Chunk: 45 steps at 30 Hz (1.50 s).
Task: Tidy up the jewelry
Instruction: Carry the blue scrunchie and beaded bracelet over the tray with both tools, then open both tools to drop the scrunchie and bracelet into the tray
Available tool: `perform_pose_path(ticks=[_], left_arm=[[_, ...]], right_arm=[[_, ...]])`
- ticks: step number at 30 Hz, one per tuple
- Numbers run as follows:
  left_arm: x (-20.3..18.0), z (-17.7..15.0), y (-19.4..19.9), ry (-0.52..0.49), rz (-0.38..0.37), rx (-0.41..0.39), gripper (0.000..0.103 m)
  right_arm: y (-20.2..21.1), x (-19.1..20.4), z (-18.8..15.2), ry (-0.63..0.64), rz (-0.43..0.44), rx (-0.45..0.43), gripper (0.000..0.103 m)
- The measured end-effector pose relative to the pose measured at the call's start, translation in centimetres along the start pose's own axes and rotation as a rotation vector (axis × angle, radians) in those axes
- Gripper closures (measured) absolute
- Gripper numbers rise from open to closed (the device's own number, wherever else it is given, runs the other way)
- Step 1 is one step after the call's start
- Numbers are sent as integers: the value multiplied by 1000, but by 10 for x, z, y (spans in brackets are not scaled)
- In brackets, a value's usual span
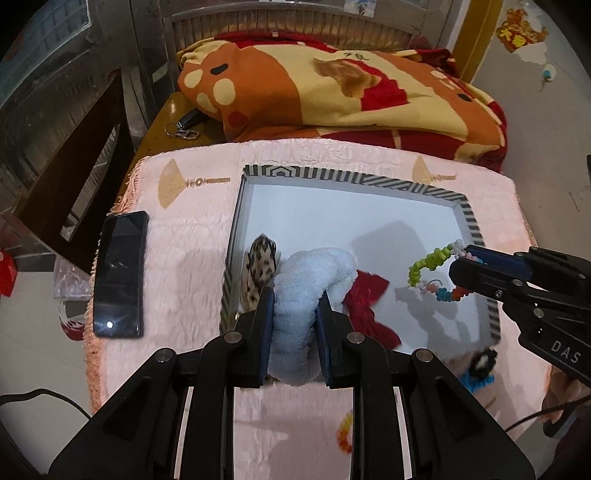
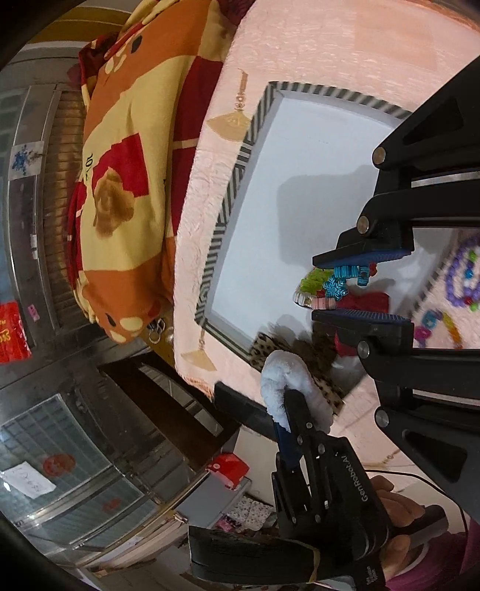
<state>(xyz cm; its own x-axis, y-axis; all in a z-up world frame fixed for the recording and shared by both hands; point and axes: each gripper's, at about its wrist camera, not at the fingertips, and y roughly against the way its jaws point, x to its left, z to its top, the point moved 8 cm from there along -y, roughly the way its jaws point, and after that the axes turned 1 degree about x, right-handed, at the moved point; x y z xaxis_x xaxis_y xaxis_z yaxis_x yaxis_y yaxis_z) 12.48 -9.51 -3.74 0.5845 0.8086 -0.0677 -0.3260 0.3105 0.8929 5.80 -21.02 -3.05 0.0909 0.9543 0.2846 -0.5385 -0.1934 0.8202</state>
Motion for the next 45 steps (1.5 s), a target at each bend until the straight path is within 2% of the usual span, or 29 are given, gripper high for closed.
perform_pose_path(ticks=[15, 23, 30, 34, 38, 42, 45], left_arm=[[20, 31, -62, 67, 57, 77, 84], [34, 39, -84, 103, 59, 103, 84], [40, 41, -88, 123, 50, 105, 83], [44, 39, -85, 137, 48, 103, 76], [41, 38, -82, 133, 36, 103, 69], [38, 36, -79, 127, 42, 98, 65], [37, 32, -70, 131, 45, 87, 57]], right_arm=[[-67, -19, 40, -33, 23, 63, 82], [-94, -21, 43, -72, 56, 92, 82], [-119, -19, 37, -146, 124, 113, 82], [-126, -25, 37, -222, 151, 123, 82], [-122, -24, 34, -243, 175, 127, 82], [-108, -25, 34, -277, 195, 101, 82], [-91, -27, 33, -269, 178, 81, 82]])
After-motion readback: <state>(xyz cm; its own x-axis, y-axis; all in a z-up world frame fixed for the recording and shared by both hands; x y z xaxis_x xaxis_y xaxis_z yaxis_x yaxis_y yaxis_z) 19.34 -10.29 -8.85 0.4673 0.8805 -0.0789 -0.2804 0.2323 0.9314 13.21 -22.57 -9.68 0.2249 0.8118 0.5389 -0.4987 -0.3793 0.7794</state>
